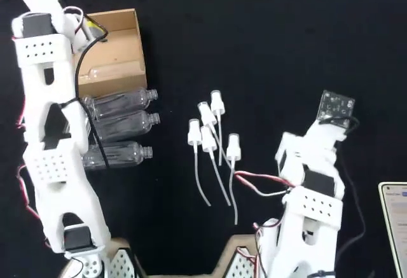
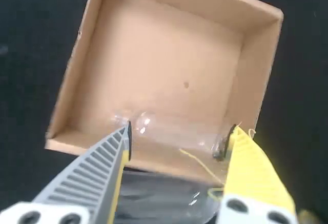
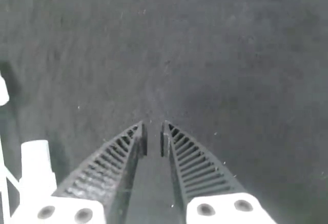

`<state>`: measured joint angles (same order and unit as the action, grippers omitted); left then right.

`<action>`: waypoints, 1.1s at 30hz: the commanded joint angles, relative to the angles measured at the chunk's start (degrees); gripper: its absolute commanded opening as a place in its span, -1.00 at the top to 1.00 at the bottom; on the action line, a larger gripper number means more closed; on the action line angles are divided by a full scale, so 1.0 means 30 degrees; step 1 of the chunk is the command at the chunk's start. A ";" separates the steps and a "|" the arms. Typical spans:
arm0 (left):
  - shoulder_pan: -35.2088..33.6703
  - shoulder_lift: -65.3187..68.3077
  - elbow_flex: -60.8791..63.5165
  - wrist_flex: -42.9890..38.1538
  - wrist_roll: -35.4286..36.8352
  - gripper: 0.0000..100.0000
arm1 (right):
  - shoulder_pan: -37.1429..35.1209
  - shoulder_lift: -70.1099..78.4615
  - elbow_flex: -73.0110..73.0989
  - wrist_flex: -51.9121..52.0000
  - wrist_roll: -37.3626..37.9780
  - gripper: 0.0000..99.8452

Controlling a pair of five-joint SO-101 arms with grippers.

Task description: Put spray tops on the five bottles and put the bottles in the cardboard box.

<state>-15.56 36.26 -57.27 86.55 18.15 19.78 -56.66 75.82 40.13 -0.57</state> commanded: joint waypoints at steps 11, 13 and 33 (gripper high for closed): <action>0.1538 0.4718 -0.5963 0.0908 0.8322 0.41 | -0.0088 -0.0425 0.0103 -0.0996 0.0029 0.88; 0.1832 0.4747 -0.6667 0.1788 0.8322 0.41 | -0.0088 -0.0425 0.0103 -0.0996 0.0029 0.88; -0.0542 0.7824 -0.5612 -0.1582 0.7971 0.41 | -0.0059 -0.0425 0.0103 -0.0996 0.0029 0.88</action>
<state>-14.07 59.30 -73.27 85.05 42.68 19.78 -56.66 76.44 39.16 -0.57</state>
